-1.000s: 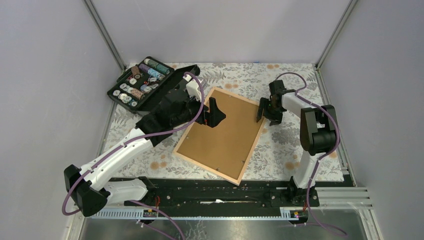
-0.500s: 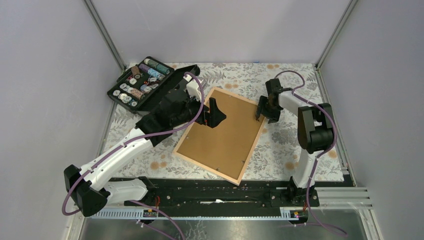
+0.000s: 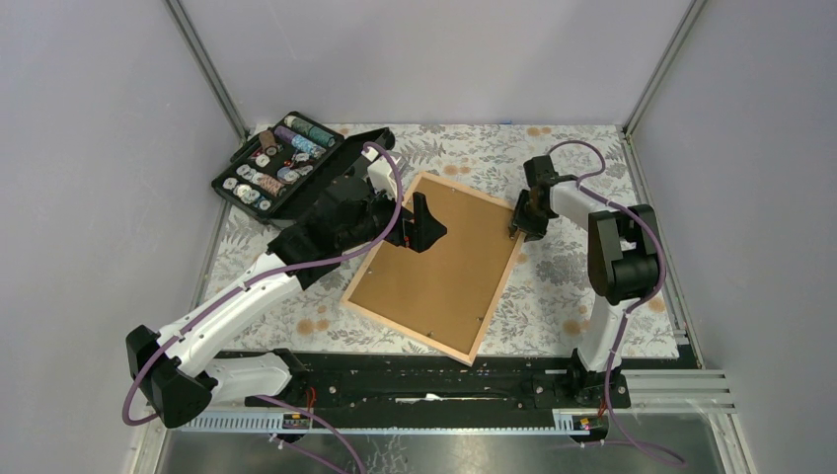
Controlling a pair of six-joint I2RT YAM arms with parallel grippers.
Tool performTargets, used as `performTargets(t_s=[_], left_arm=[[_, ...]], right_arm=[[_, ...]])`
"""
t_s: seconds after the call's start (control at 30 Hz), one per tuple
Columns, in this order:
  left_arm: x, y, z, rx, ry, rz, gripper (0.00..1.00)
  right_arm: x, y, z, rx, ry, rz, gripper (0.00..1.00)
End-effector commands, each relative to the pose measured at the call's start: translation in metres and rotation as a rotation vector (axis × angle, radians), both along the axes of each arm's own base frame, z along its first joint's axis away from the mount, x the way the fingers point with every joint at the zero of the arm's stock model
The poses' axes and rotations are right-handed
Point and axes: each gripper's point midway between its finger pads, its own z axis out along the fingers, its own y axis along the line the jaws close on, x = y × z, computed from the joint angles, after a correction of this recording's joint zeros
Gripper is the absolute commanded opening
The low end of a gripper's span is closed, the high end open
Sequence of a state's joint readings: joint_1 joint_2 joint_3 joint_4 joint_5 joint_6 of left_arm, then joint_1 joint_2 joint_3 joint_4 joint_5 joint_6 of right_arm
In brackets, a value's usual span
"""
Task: Put the photo into the frame
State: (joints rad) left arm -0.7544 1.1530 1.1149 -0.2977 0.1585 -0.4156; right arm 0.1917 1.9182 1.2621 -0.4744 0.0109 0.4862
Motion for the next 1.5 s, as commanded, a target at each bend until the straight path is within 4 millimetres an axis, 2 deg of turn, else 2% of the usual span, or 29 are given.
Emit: performTargets(t_s=[0.0, 0.2, 0.23, 0.47, 0.67, 0.9, 0.93, 1.07, 1.17, 1.27, 1.4, 1.47], left_arm=[[-0.001, -0.001, 0.023, -0.057, -0.050, -0.012, 0.99], [-0.001, -0.001, 0.023, -0.055, -0.050, -0.010, 0.99], [-0.001, -0.001, 0.023, -0.055, -0.049, -0.012, 0.99], [0.000, -0.001, 0.021, -0.053, -0.047, -0.009, 0.99], [0.001, -0.001, 0.022, -0.053, -0.049, -0.006, 0.99], [0.001, -0.001, 0.022, -0.051, -0.049, -0.007, 0.99], [0.000, -0.001, 0.022, -0.051, -0.049, -0.007, 0.99], [0.001, -0.001, 0.021, -0.049, -0.050, -0.005, 0.99], [0.002, -0.001, 0.019, -0.045, -0.048, -0.001, 0.99], [0.005, 0.000, 0.014, -0.032, -0.043, 0.012, 0.99], [0.012, -0.001, 0.001, -0.003, -0.027, 0.031, 0.99], [0.015, -0.002, -0.007, 0.013, -0.016, 0.040, 0.99]], right_arm=[[-0.008, -0.004, -0.014, -0.030, 0.031, -0.016, 0.24], [-0.012, -0.010, -0.007, -0.047, 0.016, -0.039, 0.01], [-0.013, -0.010, -0.006, -0.046, 0.015, -0.040, 0.00], [-0.014, -0.017, -0.001, -0.024, 0.000, -0.087, 0.00], [-0.009, -0.005, 0.012, 0.165, -0.039, -0.126, 0.00], [0.001, -0.005, 0.026, 0.154, -0.081, -0.049, 0.00], [0.003, -0.007, 0.034, 0.141, -0.102, -0.032, 0.02], [0.004, -0.017, 0.061, 0.077, -0.152, 0.034, 0.33], [-0.010, -0.010, 0.077, 0.108, -0.178, 0.118, 0.56], [-0.029, -0.005, 0.085, 0.130, -0.217, 0.232, 0.69], [-0.048, -0.026, 0.082, 0.030, -0.254, 0.189, 0.84], [-0.056, -0.020, 0.085, 0.070, -0.277, 0.181, 0.92]])
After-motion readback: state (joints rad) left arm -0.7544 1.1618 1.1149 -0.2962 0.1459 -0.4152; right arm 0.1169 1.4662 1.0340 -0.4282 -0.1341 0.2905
